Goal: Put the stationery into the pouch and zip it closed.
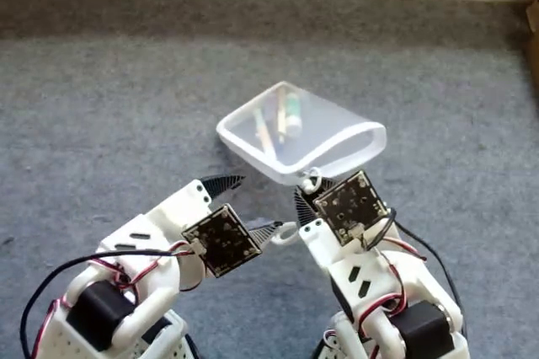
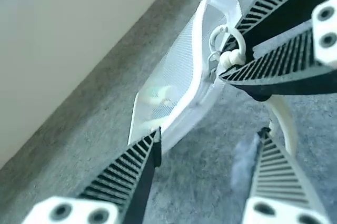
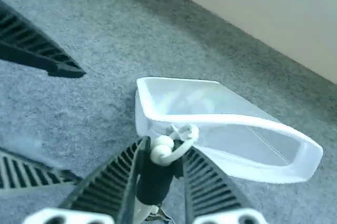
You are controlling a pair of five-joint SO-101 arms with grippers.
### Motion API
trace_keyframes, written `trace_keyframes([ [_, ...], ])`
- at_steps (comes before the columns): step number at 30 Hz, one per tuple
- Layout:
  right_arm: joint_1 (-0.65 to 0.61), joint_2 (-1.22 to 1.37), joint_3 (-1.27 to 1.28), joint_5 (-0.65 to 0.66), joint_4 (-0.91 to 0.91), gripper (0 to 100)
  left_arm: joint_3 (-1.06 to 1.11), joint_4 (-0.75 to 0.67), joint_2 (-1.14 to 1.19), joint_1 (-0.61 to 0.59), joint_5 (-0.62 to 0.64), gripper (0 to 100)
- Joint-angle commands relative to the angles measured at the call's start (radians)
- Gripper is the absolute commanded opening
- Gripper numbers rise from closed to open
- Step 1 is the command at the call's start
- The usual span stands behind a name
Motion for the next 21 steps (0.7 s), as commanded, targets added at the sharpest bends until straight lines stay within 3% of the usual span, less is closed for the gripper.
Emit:
trace_keyframes([
  [1, 0.005, -0.021, -0.113, -0.055, 0.018, 0.5, 0.074, -0.129, -0.035, 0.013, -0.009, 28],
  [14, 0.002, -0.021, -0.142, -0.051, 0.058, 0.5, 0.232, -0.362, -0.035, 0.039, -0.092, 28],
  [21, -0.113, -0.021, -0.148, -0.015, 0.104, 0.5, 0.291, -0.459, -0.035, 0.042, -0.103, 28],
])
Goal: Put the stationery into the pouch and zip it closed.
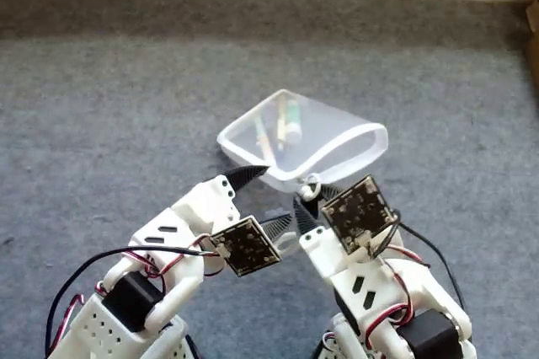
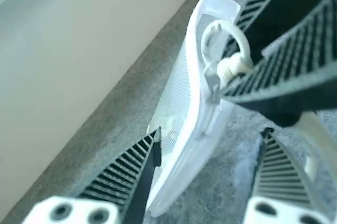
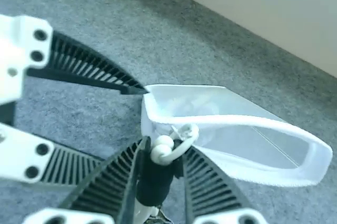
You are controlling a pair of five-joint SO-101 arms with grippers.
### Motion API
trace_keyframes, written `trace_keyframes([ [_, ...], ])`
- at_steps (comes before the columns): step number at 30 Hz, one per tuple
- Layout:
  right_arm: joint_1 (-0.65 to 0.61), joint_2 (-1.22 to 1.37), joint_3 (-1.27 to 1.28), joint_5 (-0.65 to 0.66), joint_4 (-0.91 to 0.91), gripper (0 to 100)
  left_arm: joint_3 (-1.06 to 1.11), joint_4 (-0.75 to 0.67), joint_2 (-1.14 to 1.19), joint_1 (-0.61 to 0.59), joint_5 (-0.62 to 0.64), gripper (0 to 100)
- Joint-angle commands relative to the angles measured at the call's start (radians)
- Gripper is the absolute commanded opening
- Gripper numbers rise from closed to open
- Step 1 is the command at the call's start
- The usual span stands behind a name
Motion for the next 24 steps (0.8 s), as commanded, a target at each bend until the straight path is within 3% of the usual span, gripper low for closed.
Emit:
trace_keyframes([
  [1, -0.077, -0.021, -0.076, 0.026, 0.028, 0.5, -0.004, -0.057, -0.013, 0.019, -0.011, 28],
  [24, -0.165, -0.021, -0.185, 0.025, 0.14, 0.5, 0.136, -0.178, -0.013, 0.021, -0.006, 28],
])
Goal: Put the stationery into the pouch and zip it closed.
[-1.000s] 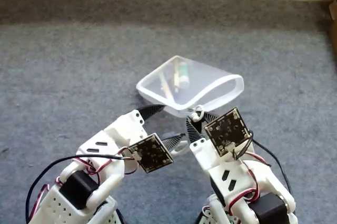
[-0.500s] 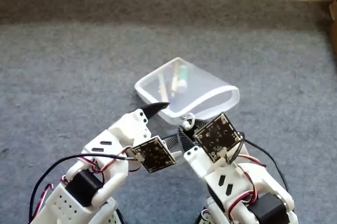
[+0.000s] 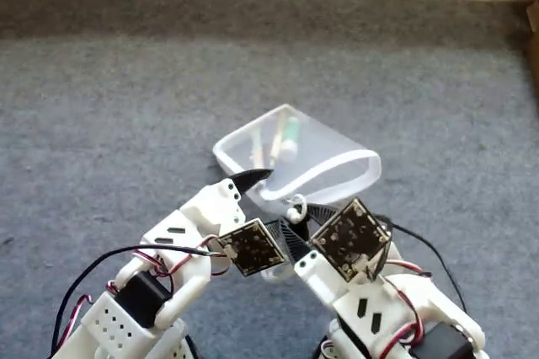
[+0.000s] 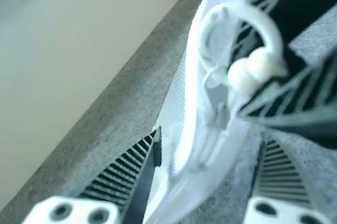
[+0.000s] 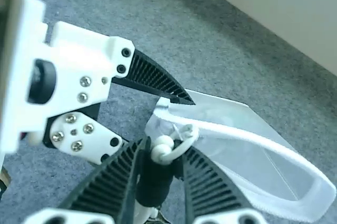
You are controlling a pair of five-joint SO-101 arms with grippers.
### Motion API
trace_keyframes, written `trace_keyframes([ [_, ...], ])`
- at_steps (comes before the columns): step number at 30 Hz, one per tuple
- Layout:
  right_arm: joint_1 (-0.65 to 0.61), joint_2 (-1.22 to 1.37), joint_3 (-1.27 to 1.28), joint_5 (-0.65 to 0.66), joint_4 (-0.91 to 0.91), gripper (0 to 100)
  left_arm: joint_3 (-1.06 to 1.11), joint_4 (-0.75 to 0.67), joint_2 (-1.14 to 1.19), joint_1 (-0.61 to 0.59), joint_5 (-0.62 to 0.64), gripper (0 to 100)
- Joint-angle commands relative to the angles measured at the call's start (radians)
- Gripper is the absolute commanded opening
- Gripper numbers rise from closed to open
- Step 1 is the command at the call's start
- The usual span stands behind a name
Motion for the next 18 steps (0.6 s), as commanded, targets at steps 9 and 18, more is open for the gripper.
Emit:
trace_keyframes([
  [9, -0.018, -0.012, -0.093, 0.012, 0.016, 0.5, 0.005, -0.052, -0.024, 0.015, -0.005, 15],
  [18, -0.015, -0.012, -0.093, 0.014, 0.016, 0.5, -0.077, 0.057, -0.024, 0.015, 0.097, 28],
])
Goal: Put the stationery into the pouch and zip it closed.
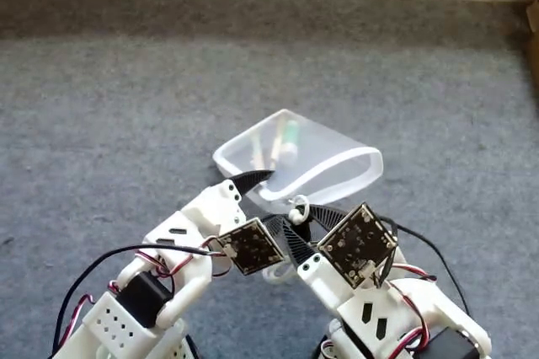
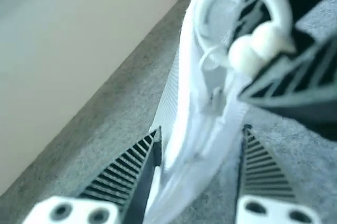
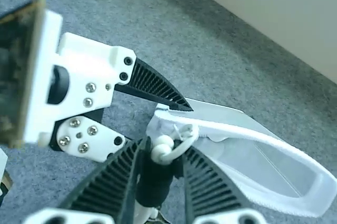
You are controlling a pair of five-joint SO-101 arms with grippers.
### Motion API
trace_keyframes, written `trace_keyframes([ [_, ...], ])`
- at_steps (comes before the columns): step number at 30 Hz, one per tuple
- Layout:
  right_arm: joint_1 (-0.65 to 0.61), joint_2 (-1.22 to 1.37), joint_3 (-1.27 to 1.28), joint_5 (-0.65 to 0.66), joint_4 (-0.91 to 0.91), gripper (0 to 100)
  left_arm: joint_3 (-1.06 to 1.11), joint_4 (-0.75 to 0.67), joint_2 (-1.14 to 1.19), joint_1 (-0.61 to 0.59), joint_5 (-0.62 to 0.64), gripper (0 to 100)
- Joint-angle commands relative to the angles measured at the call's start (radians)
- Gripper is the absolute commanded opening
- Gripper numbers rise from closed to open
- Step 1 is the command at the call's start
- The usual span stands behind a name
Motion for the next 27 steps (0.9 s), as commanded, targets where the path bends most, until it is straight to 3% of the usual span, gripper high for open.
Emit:
trace_keyframes([
  [1, -0.012, -0.002, -0.062, 0.014, -0.001, 0.5, -0.111, 0.086, -0.016, 0.01, 0.072, 27],
  [27, -0.012, -0.002, -0.062, 0.017, -0.002, 0.5, -0.165, 0.094, -0.019, 0.01, 0.074, 12],
])
